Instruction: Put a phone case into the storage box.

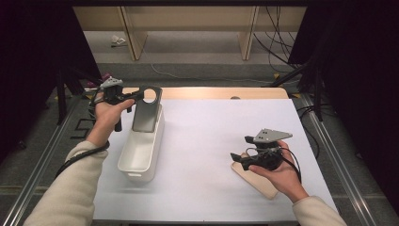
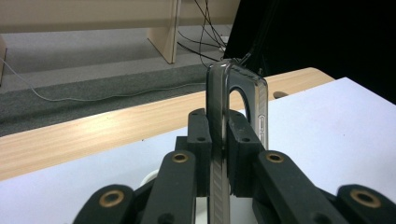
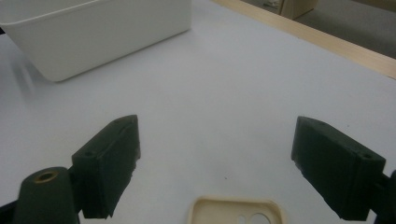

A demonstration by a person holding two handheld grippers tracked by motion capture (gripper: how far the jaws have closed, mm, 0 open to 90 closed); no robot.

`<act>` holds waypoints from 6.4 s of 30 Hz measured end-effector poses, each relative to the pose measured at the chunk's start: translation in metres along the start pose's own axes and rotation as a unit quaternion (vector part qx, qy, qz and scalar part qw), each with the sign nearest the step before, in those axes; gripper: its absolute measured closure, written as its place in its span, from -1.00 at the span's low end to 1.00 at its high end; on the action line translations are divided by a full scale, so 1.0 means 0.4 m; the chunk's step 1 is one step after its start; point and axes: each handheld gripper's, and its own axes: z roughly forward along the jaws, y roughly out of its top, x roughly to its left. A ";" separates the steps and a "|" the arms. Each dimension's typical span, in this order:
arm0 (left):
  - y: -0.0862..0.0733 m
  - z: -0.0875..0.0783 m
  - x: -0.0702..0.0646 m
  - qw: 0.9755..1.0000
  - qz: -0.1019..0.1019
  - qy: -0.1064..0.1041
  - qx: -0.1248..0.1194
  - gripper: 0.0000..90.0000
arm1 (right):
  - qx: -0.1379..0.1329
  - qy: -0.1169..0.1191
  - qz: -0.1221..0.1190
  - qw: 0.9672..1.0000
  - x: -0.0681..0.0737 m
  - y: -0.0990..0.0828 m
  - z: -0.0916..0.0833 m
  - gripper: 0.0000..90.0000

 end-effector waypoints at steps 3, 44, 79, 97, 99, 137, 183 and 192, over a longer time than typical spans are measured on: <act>-0.002 0.006 0.001 1.000 0.000 0.002 0.003 0.80 | 0.000 0.000 0.000 1.000 0.000 0.000 0.000 -0.63; -0.049 0.059 0.024 0.999 -0.008 0.032 0.044 0.78 | 0.001 0.003 -0.001 1.000 -0.001 -0.001 0.000 -0.63; -0.043 0.073 0.022 0.992 0.037 0.101 0.072 0.55 | 0.004 0.005 -0.001 1.000 -0.001 -0.002 0.002 -0.63; -0.031 0.076 0.011 0.992 0.047 0.099 0.065 0.52 | 0.003 0.005 -0.001 1.000 -0.002 -0.002 0.000 -0.63; -0.030 0.069 0.007 0.992 0.045 0.096 0.062 0.48 | 0.004 0.005 -0.001 1.000 -0.002 -0.002 0.000 -0.63; -0.282 -0.267 -0.230 0.996 0.089 -0.022 -0.013 -1.00 | 0.039 -0.032 0.030 0.998 -0.061 -0.018 -0.016 -0.63; -0.291 -0.246 -0.233 0.995 0.099 -0.030 -0.005 -0.95 | 0.252 -0.020 0.013 0.968 -0.088 -0.022 0.101 1.00; -0.290 -0.248 -0.234 0.995 0.098 -0.031 -0.007 -0.95 | 0.282 -0.030 0.013 0.959 -0.109 -0.032 0.133 1.00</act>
